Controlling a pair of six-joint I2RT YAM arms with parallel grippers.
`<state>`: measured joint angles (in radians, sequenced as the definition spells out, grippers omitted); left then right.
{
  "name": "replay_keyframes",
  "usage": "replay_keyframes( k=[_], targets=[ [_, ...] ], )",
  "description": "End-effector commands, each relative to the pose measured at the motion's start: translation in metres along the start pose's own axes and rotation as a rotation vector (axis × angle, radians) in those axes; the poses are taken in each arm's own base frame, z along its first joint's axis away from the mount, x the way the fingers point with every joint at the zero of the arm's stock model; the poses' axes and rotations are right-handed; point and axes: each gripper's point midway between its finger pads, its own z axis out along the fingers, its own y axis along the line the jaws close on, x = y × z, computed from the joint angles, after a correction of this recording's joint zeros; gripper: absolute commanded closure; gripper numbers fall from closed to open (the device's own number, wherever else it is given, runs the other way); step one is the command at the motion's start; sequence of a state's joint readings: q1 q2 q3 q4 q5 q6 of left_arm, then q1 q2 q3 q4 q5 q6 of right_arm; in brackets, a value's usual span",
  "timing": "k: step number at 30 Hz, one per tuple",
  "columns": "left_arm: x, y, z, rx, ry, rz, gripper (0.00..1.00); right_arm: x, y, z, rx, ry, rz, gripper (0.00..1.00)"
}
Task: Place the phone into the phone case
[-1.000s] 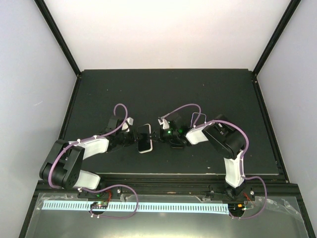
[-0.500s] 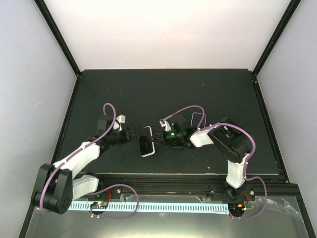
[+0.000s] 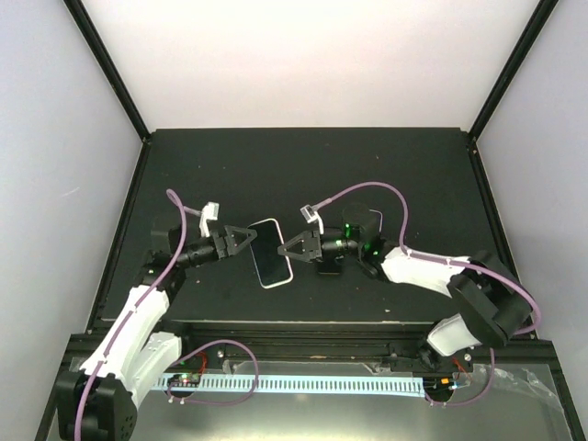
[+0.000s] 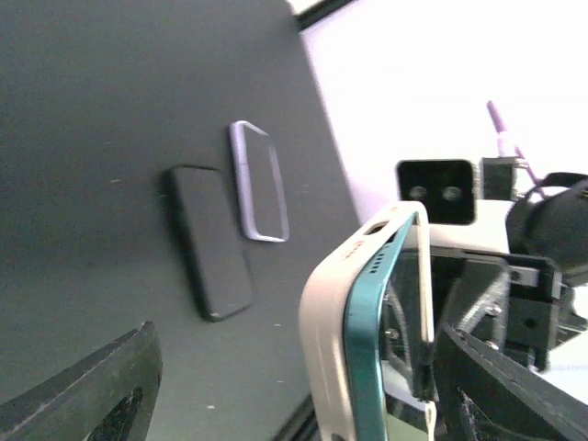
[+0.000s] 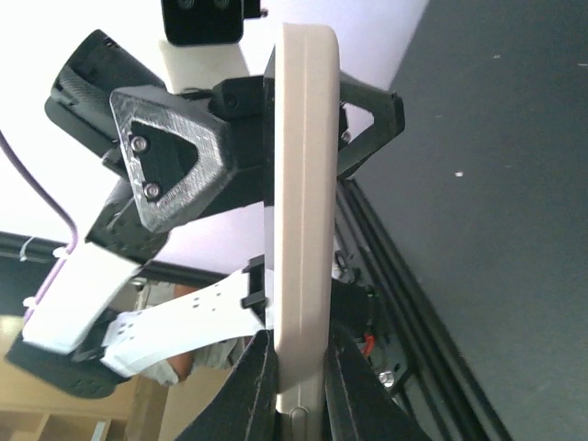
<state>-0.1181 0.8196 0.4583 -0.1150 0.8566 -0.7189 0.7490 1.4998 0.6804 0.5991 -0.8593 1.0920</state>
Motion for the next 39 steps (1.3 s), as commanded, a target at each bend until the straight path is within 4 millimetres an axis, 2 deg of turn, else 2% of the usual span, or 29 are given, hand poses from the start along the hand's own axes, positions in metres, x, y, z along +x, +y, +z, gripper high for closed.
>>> replay_keyframes(
  k=[1,6,13,19,24,29,32,36,39],
  targets=[
    [-0.011,-0.063,-0.015,0.242,-0.006,0.092,0.17,-0.001,0.054,-0.013,-0.146,0.014,-0.102,0.99],
    [-0.008,-0.087,-0.026,0.381,-0.031,0.098,0.23,0.002,0.084,-0.024,-0.233,0.006,-0.121,0.99],
    [-0.007,-0.117,-0.045,0.52,-0.076,0.117,0.26,0.001,0.108,-0.033,-0.338,-0.008,-0.105,0.99],
    [-0.011,-0.124,-0.051,0.547,-0.117,0.099,0.4,0.002,0.119,-0.037,-0.404,-0.01,-0.078,0.99],
    [-0.013,-0.125,-0.051,0.547,-0.118,0.072,0.51,0.002,0.117,-0.037,-0.397,-0.014,-0.07,0.99],
    [-0.015,-0.122,-0.047,0.525,-0.107,0.05,0.57,0.002,0.112,-0.036,-0.38,-0.014,-0.064,0.99],
    [-0.015,-0.12,-0.045,0.511,-0.098,0.039,0.56,0.001,0.108,-0.034,-0.363,-0.015,-0.056,0.99],
    [-0.015,-0.118,-0.043,0.503,-0.093,0.028,0.51,0.0,0.105,-0.032,-0.351,-0.015,-0.057,0.99],
    [-0.015,-0.118,-0.042,0.502,-0.091,0.025,0.51,0.0,0.102,-0.03,-0.34,-0.011,-0.051,0.99]
  ],
)
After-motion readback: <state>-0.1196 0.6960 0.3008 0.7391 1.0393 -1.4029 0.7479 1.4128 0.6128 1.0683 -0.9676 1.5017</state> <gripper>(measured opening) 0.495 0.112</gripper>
